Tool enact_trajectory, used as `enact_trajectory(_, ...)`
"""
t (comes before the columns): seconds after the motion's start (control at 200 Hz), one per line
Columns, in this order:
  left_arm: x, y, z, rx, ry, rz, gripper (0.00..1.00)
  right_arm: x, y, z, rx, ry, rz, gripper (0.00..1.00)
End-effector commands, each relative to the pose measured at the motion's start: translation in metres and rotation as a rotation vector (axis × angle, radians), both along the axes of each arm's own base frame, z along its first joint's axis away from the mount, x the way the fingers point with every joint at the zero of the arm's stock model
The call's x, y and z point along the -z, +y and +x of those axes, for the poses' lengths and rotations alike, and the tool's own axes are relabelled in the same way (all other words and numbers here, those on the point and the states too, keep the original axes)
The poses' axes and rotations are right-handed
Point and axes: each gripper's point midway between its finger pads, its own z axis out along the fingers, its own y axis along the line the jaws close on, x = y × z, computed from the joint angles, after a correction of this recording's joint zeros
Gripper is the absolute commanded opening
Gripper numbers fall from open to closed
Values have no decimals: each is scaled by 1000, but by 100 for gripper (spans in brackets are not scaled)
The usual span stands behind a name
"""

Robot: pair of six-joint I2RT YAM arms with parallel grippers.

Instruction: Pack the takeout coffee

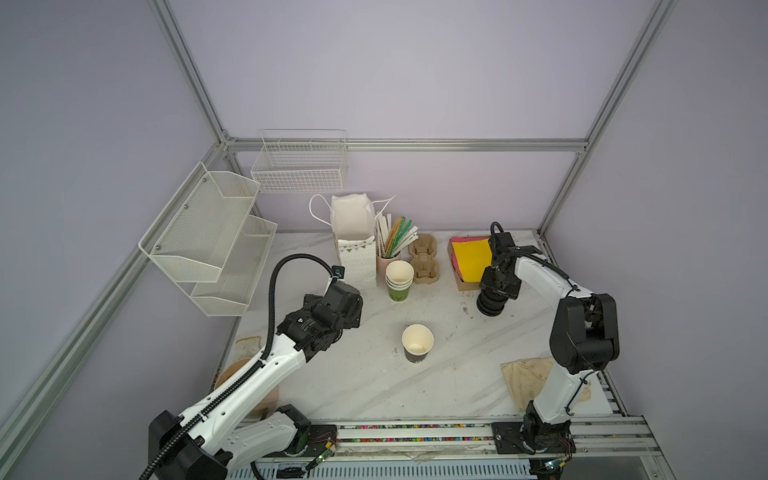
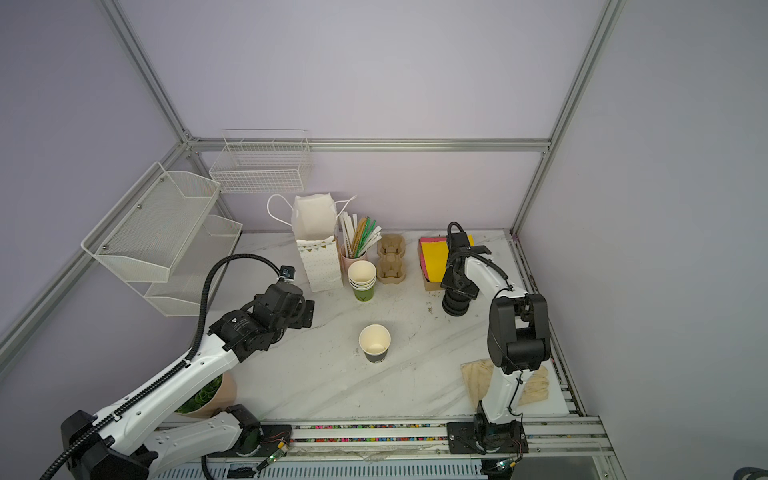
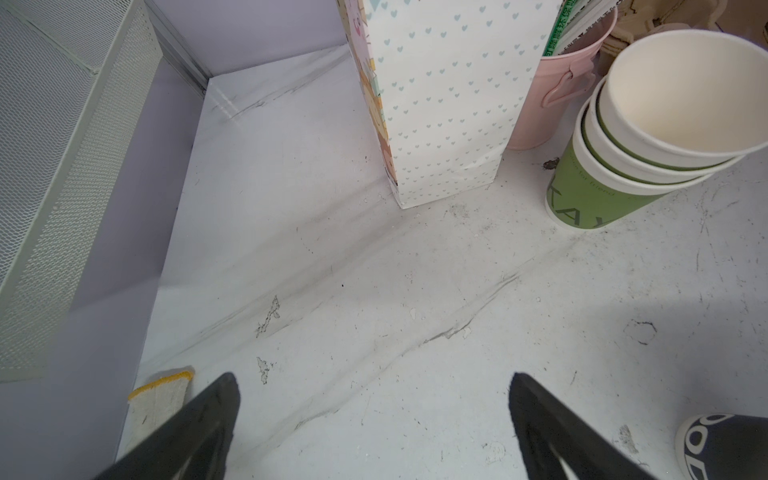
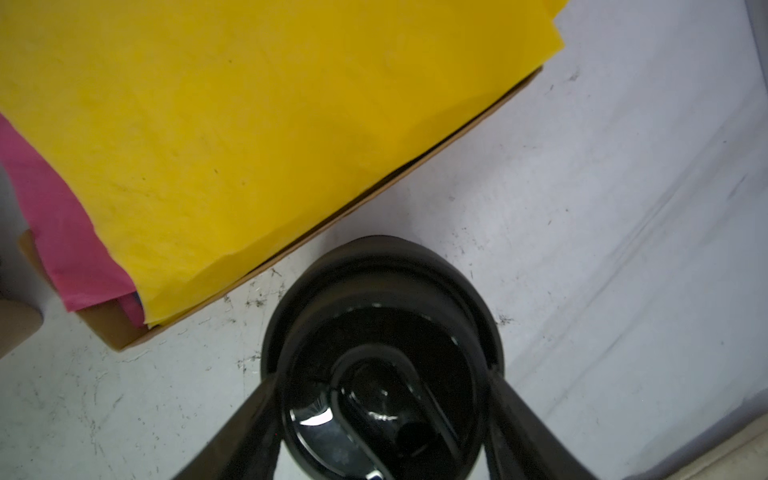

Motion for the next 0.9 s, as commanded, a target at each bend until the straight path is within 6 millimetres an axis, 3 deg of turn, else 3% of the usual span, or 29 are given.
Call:
enact_trajectory(0.0, 11, 0, -1, 10, 18, 14, 100, -11, -1, -5, 19, -29, 12, 65)
enact_trajectory(0.12, 12, -10, -1, 57, 39, -20, 100, -10, 5, -8, 10, -29, 47, 65)
enact_trajectory(0.245, 0, -43, -1, 195, 67, -128, 100, -19, 16, -7, -13, -71, 123, 65)
enact_trajectory(0.49, -72, -107, 14, 337, 20, -416, 100, -17, 17, -10, -15, -82, 136, 65)
enact_trajectory(0.72, -110, -174, 37, 423, 41, -586, 100, -26, 18, -11, -8, -122, 154, 65)
enact_trajectory(0.75, -99, -187, 45, 420, 69, -578, 100, -29, 16, -11, -4, -131, 154, 65)
enact_trajectory(0.895, -110, -229, 61, 450, 81, -658, 100, -39, 12, -13, 8, -164, 156, 65)
